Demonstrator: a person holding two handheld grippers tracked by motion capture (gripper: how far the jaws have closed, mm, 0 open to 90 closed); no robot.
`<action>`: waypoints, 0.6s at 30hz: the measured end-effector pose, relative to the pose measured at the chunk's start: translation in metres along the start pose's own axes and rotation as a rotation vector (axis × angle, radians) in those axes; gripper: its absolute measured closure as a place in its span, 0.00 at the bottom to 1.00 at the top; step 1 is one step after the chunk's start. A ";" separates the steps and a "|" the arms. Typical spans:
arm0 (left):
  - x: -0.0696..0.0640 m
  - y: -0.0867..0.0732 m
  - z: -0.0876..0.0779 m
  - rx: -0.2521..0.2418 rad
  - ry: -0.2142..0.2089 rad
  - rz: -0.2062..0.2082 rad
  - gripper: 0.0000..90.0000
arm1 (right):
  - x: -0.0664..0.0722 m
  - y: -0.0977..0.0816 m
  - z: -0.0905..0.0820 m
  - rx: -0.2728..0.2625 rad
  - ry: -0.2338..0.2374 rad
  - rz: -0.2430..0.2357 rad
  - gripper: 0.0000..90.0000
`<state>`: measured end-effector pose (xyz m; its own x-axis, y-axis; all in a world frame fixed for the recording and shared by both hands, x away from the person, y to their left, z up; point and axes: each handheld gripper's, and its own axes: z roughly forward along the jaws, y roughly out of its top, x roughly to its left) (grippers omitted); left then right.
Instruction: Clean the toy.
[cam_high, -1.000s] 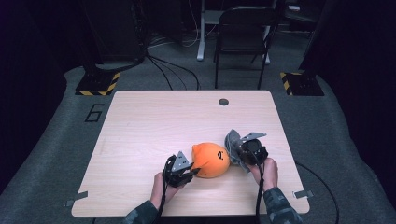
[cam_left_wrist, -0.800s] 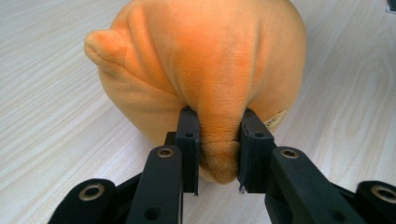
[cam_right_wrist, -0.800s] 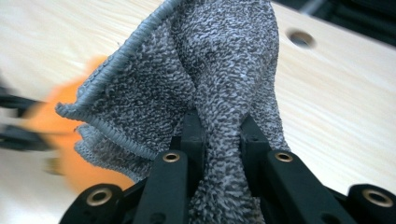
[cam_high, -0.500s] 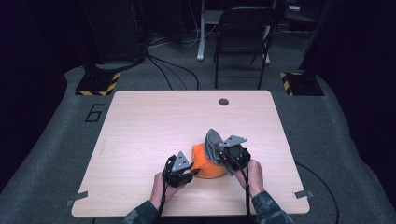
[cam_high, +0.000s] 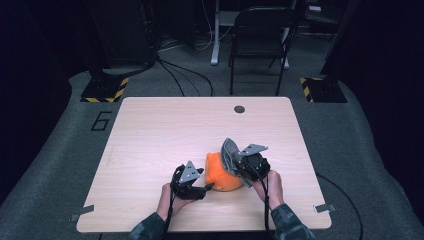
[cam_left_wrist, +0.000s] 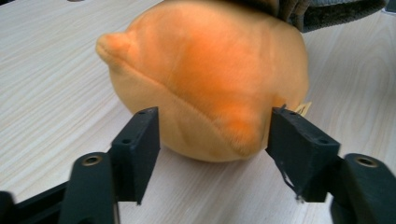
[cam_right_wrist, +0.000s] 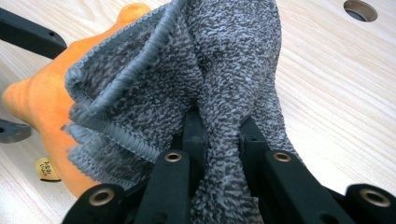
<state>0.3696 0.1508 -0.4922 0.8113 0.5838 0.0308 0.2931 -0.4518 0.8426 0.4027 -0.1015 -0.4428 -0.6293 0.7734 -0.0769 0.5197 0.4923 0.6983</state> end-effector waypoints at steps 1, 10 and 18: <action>0.001 -0.001 0.000 0.003 -0.001 0.010 0.31 | -0.001 0.000 0.001 -0.007 -0.002 -0.005 0.87; -0.001 -0.009 0.014 0.034 -0.016 0.071 0.17 | -0.004 0.000 0.003 0.001 0.007 0.013 0.87; -0.006 -0.012 0.026 0.038 0.004 0.140 0.28 | -0.005 0.001 0.004 0.012 0.010 0.020 0.87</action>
<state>0.3748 0.1349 -0.5163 0.8435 0.5160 0.1492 0.1962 -0.5545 0.8087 0.4082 -0.1033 -0.4447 -0.6243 0.7792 -0.0555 0.5393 0.4813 0.6911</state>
